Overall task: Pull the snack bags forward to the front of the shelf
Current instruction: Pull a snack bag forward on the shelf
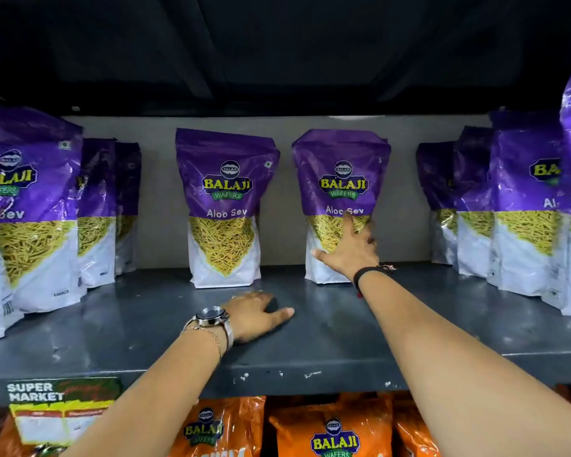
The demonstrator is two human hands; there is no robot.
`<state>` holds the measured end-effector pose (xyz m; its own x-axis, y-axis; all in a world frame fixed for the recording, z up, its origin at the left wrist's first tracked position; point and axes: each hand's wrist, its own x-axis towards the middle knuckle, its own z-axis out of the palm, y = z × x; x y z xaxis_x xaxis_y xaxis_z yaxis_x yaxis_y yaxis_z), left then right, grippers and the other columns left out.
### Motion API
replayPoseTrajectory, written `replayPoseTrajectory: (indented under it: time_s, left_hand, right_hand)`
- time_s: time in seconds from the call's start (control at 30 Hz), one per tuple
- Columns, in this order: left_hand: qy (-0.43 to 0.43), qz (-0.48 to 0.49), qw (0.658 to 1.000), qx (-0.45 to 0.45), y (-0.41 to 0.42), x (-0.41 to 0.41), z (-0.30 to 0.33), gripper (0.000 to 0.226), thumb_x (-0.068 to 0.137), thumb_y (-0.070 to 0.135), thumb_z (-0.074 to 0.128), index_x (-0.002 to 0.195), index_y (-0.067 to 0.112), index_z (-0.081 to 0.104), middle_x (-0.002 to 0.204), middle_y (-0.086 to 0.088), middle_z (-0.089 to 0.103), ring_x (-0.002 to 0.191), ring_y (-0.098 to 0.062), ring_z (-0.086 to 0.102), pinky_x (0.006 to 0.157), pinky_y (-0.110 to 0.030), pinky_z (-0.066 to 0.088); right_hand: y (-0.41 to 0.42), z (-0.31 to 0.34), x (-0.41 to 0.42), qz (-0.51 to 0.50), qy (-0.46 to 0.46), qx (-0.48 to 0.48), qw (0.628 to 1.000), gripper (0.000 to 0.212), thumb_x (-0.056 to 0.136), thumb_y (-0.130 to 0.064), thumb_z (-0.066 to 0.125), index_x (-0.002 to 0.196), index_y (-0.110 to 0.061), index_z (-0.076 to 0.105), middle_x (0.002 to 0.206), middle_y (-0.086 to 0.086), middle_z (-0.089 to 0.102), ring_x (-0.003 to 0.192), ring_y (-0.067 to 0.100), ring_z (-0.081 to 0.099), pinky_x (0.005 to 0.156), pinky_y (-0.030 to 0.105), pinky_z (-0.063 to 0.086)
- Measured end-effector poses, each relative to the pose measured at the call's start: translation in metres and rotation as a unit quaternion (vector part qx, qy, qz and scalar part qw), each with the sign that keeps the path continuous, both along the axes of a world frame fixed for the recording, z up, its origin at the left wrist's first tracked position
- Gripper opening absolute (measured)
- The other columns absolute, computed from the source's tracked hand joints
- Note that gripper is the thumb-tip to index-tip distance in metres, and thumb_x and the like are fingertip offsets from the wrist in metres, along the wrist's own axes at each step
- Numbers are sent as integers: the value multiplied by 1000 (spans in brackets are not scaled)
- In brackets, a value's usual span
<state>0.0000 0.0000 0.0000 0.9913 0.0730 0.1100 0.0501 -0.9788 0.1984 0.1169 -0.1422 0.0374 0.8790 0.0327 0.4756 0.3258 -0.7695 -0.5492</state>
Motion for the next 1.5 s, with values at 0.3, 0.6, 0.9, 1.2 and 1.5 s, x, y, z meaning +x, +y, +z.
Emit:
replayPoseTrajectory:
  time_s: [0.3, 0.6, 0.9, 1.2, 1.5]
  left_hand:
    - [2, 5, 1000, 1, 7, 10, -4, 66, 91, 54, 32, 144, 16, 29, 156, -5, 25, 142, -23, 25, 115, -28, 22]
    - [16, 9, 1000, -10, 10, 12, -5, 65, 91, 55, 32, 143, 16, 31, 156, -4, 25, 142, -22, 25, 116, -30, 20]
    - [16, 20, 1000, -16, 11, 11, -5, 68, 89, 57, 33, 145, 19, 27, 158, -2, 20, 144, -22, 21, 118, -32, 17]
    - [17, 21, 1000, -16, 8, 9, -5, 68, 90, 56, 33, 146, 18, 27, 157, -3, 20, 144, -23, 22, 117, -32, 18]
    - [13, 20, 1000, -19, 10, 12, -7, 69, 89, 57, 34, 145, 17, 29, 156, -4, 25, 142, -24, 26, 116, -32, 21]
  right_hand:
    - [7, 3, 24, -20, -10, -26, 999, 94, 79, -40, 69, 150, -24, 10, 150, 34, 10, 130, 54, 31, 105, 51, 35]
    - [2, 6, 12, -28, -28, -67, 997, 89, 76, -34, 73, 147, -20, 20, 139, 27, 28, 114, 47, 50, 95, 40, 45]
    - [-16, 7, -26, -20, -28, -59, 998, 91, 72, -37, 76, 145, -26, 23, 138, 21, 30, 116, 44, 48, 95, 41, 44]
    - [-36, 5, -66, -27, -38, -76, 996, 92, 72, -46, 73, 146, -31, 21, 136, 17, 32, 117, 41, 46, 93, 41, 45]
    - [-50, 3, -100, -37, -32, -90, 995, 96, 72, -51, 72, 148, -34, 16, 133, 15, 32, 117, 39, 46, 93, 41, 44]
